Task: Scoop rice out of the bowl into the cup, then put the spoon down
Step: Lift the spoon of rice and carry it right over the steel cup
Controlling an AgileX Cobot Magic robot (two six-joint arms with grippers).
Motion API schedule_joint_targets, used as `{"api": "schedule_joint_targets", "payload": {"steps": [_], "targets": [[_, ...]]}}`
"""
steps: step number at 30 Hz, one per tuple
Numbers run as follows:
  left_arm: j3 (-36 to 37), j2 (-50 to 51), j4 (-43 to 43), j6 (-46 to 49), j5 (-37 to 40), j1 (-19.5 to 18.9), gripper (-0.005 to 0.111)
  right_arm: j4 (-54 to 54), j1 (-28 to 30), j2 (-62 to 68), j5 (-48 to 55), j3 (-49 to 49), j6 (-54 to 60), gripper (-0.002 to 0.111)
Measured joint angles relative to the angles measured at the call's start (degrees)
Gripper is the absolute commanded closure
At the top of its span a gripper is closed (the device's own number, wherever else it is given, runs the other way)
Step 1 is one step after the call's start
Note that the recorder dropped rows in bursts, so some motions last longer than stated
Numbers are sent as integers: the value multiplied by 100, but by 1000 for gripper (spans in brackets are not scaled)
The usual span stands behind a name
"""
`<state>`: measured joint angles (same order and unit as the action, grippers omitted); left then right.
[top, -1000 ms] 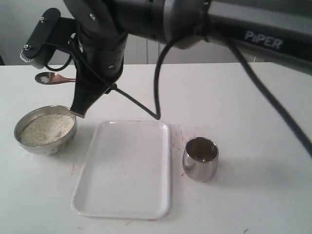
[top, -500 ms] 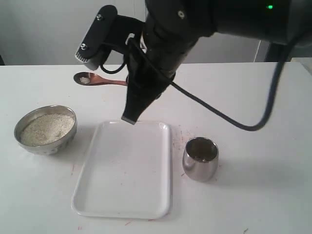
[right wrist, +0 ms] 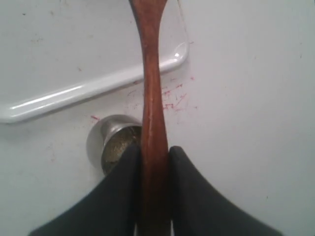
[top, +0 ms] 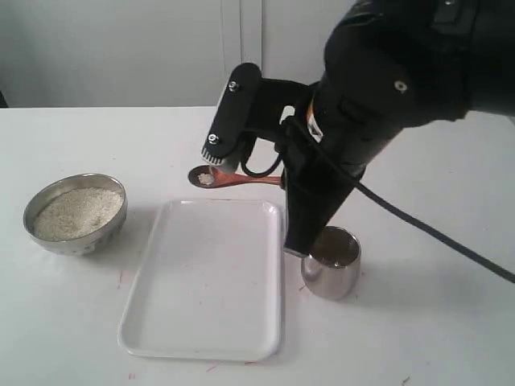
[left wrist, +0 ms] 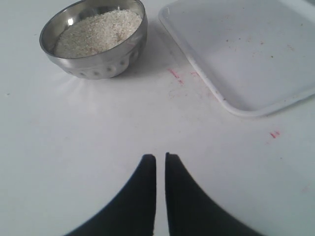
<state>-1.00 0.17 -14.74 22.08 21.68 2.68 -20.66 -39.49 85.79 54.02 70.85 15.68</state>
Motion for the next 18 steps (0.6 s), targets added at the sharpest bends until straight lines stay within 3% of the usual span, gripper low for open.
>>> {"api": "schedule_joint_targets", "payload": {"steps": [18], "targets": [[0, 0, 0, 0, 0, 0, 92, -173, 518, -1270, 295, -1102, -262, 108]]}}
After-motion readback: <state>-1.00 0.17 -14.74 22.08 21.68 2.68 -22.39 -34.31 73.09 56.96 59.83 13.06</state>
